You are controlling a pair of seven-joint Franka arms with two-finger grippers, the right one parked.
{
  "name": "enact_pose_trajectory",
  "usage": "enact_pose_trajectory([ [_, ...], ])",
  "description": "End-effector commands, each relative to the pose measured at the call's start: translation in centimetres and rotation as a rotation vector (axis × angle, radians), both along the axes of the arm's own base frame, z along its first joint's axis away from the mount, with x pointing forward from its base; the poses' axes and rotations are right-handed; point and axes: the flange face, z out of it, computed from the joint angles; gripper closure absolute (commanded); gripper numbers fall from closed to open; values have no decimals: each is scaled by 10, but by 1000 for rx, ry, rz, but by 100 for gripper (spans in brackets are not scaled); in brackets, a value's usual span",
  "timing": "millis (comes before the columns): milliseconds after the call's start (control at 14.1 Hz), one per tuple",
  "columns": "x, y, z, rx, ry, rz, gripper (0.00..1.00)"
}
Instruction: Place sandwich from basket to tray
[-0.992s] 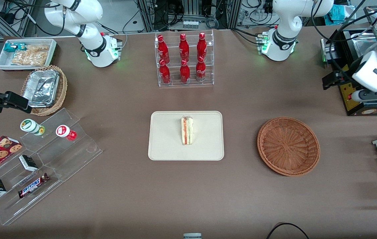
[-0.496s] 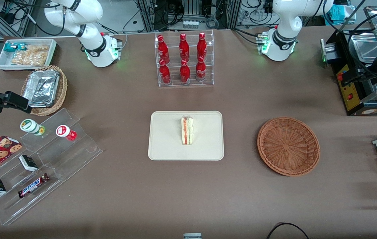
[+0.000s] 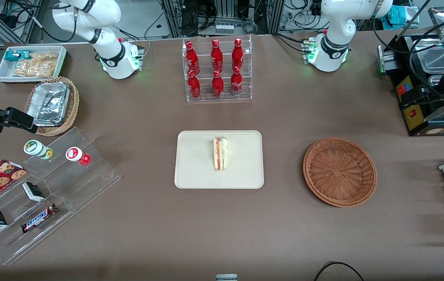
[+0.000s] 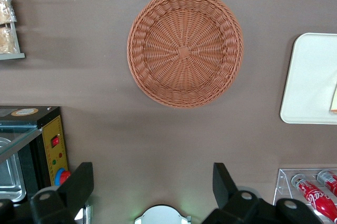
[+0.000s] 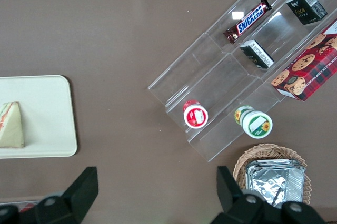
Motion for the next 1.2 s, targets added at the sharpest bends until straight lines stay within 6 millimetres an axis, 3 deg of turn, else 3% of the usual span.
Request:
enact_pose_trajectory([
  [0,4,-3,18,-10,-38,0,0],
  [1134,2,-13,28,-2,-68,-28,0],
])
